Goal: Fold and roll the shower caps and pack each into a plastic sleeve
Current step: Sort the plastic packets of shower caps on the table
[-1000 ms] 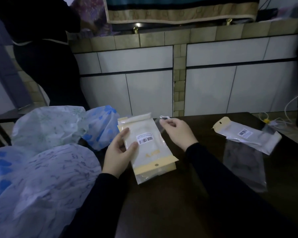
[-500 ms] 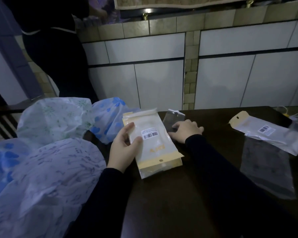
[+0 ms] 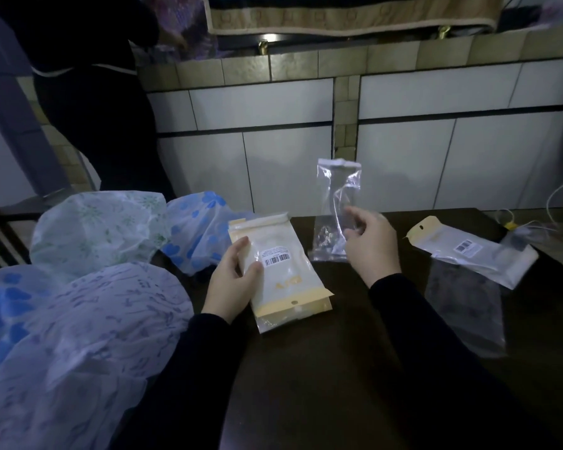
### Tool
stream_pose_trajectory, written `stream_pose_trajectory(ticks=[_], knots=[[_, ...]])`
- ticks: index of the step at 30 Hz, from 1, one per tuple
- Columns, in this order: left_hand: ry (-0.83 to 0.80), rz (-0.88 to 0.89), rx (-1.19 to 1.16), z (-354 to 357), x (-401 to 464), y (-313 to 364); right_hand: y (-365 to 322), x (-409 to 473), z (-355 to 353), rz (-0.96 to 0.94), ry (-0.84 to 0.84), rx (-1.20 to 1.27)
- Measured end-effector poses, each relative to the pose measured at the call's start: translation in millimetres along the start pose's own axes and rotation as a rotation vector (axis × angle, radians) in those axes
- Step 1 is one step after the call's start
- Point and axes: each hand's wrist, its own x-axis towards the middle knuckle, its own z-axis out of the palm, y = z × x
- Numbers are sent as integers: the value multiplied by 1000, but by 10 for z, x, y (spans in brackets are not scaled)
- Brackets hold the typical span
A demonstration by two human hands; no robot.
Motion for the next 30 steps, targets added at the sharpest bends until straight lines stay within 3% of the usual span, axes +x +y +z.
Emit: stream_pose_trajectory(ticks=[6,11,15,19,24,27,30], knots=[[-100,91,-81,177,-97,219,-170,-296,-32,22,-336,-35],[-151,124,-94,313,-172,306,-38,-397,46,61,-414,-132],[-104,144,-33,372,-167,322,-48,-406,-67,30,-467,-190],[-126,147,-57,421,-208,397,-24,-430,-412,20,-281,-230],[-184,158,-73,608,-277,484,248,-356,-926,99,86,-767],[-224,125,-100,713,-297,486,423,-385,-1050,316,78,-957],[-248,112,-105,758,-283,448,542,-399,-1015,477,-38,-950]])
